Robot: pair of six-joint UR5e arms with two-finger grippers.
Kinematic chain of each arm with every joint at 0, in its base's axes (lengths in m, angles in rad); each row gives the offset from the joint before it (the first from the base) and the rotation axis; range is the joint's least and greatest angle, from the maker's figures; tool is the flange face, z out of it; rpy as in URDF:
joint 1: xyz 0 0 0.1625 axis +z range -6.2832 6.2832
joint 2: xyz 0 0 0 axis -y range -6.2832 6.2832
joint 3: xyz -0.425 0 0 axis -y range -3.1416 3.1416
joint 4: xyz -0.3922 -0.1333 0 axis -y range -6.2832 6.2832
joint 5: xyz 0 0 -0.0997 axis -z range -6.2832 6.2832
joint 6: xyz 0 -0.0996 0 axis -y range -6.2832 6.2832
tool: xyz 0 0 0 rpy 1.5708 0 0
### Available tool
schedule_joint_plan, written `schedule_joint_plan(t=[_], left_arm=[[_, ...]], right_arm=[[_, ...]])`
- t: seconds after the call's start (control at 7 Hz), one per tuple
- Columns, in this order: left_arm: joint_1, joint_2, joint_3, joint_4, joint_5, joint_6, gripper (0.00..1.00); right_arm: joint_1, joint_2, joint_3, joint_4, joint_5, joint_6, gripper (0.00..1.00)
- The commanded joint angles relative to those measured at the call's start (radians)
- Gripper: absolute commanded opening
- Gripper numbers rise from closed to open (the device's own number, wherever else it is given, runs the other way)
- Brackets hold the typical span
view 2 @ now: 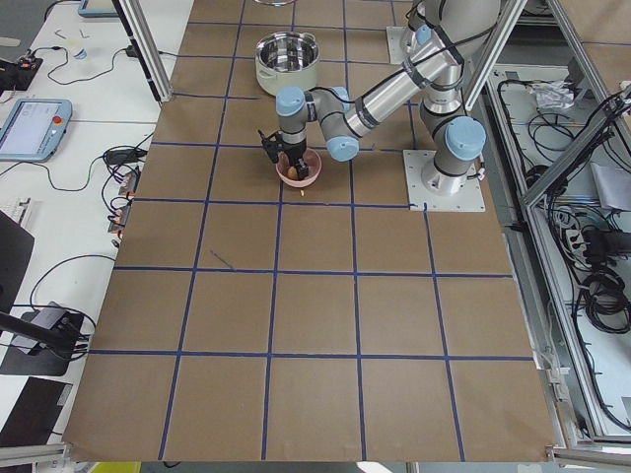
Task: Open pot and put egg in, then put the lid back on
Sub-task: 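Lift the glass lid off the pot with the right gripper and move it away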
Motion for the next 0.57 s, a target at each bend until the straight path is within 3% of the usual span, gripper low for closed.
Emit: schedule_joint_plan(t=[0.0, 0.43], left_arm=[[0.0, 0.0, 0.001, 0.0, -0.003, 0.0, 0.43], [0.0, 0.001, 0.006, 0.0, -0.004, 0.004, 0.3]], right_arm=[[0.0, -0.002, 0.014, -0.006, -0.003, -0.002, 0.4], [0.003, -0.002, 0.014, -0.009, -0.002, -0.003, 0.41]])
